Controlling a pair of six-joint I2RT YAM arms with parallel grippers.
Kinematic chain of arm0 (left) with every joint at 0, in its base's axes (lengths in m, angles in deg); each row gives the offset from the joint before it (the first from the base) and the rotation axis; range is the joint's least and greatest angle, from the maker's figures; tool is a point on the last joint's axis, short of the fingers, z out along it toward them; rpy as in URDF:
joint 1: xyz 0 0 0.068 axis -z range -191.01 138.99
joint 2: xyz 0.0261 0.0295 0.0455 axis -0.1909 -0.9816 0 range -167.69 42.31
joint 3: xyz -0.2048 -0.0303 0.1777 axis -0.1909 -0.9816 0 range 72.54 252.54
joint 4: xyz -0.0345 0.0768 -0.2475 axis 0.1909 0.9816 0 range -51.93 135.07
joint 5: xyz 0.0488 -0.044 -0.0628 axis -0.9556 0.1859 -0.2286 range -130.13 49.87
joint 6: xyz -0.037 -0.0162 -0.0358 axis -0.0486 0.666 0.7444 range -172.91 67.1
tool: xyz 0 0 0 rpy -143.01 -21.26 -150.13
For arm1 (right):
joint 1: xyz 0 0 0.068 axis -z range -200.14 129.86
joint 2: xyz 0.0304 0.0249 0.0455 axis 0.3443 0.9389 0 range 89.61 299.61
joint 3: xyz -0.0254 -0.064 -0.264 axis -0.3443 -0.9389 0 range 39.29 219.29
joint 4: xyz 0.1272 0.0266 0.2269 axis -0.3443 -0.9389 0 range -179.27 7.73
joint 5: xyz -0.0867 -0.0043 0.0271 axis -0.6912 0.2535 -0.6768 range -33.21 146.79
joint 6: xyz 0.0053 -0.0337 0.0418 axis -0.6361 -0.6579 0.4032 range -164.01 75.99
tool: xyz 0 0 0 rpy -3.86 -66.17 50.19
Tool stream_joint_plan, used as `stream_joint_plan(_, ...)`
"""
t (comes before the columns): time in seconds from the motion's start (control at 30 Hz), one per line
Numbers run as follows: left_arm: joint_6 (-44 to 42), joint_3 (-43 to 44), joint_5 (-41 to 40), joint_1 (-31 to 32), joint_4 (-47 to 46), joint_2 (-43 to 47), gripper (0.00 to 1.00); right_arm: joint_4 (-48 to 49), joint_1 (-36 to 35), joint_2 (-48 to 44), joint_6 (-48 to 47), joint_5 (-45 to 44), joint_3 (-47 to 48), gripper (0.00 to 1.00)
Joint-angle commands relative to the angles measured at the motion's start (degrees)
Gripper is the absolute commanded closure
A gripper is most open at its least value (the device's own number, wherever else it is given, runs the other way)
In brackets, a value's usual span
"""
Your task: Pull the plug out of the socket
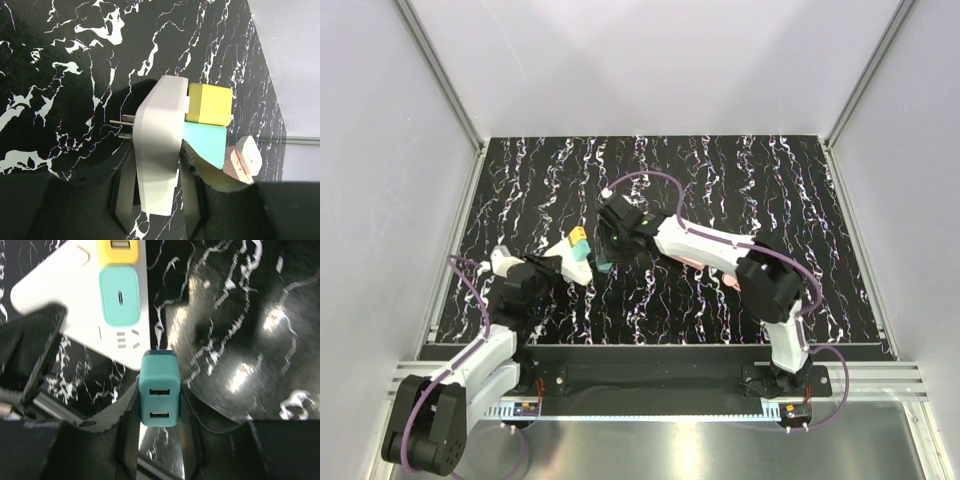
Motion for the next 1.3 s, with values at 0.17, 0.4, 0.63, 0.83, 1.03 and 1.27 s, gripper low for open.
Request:
stream_joint_plan(0.17, -2.4, 0.2, -0.2, -0.4, 6.4, -1.2, 1.0, 1.7, 10.0, -14.0, -5.9, 2.6, -6.9, 1.0)
stream_joint_plan(0.4, -3.3, 0.7, 0.9, -0.5, 6.4, -1.1, 1.0, 1.6, 25.7, -17.3, -9.0, 6.8, -7.7, 1.0)
stream_joint_plan(0.63, -3.8, 1.2, 3.3, -0.6, 4.2, -4.0, 1.0, 1.6, 37.8, -13.4, -10.1, 12.5, -6.0, 1.0)
stream_joint_plan(0.83, -3.8, 1.1, 5.7, -0.6, 1.3, -6.4, 1.0, 1.9, 45.2, -6.4, -13.0, 14.4, -2.8, 1.0)
stream_joint_plan(1.03, -4.2, 1.6, 6.8, -1.0, 1.4, -6.0, 1.0, 3.4, 51.3, 0.8, -11.6, 21.3, 2.4, 0.99)
stream_joint_plan(1.27, -4.7, 1.7, 8.9, -1.5, 1.1, -5.7, 1.0, 3.2, 53.3, 5.9, -13.0, 21.4, 7.0, 0.98)
